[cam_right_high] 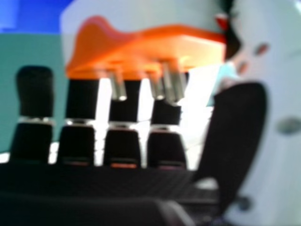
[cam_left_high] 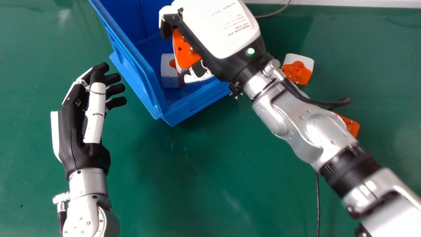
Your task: Pick all objects and put in blue box
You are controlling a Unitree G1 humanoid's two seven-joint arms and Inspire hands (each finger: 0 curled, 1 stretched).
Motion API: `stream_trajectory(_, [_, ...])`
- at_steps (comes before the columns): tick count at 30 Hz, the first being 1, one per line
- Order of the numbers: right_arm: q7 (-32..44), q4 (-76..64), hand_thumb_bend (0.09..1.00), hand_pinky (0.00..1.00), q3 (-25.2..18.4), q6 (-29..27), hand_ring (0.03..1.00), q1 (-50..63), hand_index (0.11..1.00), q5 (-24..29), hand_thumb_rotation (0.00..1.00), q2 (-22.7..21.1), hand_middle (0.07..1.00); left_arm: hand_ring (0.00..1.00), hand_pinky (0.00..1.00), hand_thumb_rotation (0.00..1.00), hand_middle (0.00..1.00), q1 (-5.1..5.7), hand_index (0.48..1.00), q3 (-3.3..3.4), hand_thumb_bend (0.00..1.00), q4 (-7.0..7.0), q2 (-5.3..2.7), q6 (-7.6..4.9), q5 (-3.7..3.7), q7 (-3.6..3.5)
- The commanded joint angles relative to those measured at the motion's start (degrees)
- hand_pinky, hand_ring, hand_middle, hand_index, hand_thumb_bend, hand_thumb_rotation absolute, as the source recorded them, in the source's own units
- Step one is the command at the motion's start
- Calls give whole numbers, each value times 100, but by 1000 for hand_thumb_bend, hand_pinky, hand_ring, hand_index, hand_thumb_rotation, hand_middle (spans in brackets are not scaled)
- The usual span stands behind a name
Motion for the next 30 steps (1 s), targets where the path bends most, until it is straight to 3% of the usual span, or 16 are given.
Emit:
stream_trajectory(1, [-437, 479, 499, 318, 123, -63, 443, -597, 506, -37, 0, 130, 504, 642, 594, 633, 665, -25, 693, -8, 541, -52, 16, -71, 8, -23])
stream_trajectory(6, [-899, 1620, 498, 312, 402, -57, 441, -1197, 511, -38, 0, 351, 505, 642, 595, 632, 664, -20, 692, 1, 537, -53, 24, -35, 24, 3])
stream_trajectory(12, [-1505, 2594, 497, 309, 862, 33, 440, -1637, 518, -185, 0, 518, 502, 641, 595, 631, 662, -62, 690, 49, 532, 89, 49, -177, -58, -90])
stream_trajectory(18, [-1631, 3046, 497, 307, 1175, 75, 437, -1914, 525, -224, 0, 574, 498, 640, 594, 627, 661, -117, 688, 91, 524, 264, 82, -335, -22, -139])
stream_trajectory(26, [-1746, 3266, 496, 305, 1417, 185, 438, -1983, 529, -205, 0, 610, 501, 638, 591, 625, 659, -117, 686, 106, 518, 287, 89, -311, -20, -153])
stream_trajectory(30, [-1796, 3269, 496, 307, 1480, 182, 441, -1993, 530, -188, 0, 605, 501, 636, 589, 623, 656, -134, 685, 106, 511, 338, 96, -359, 2, -160])
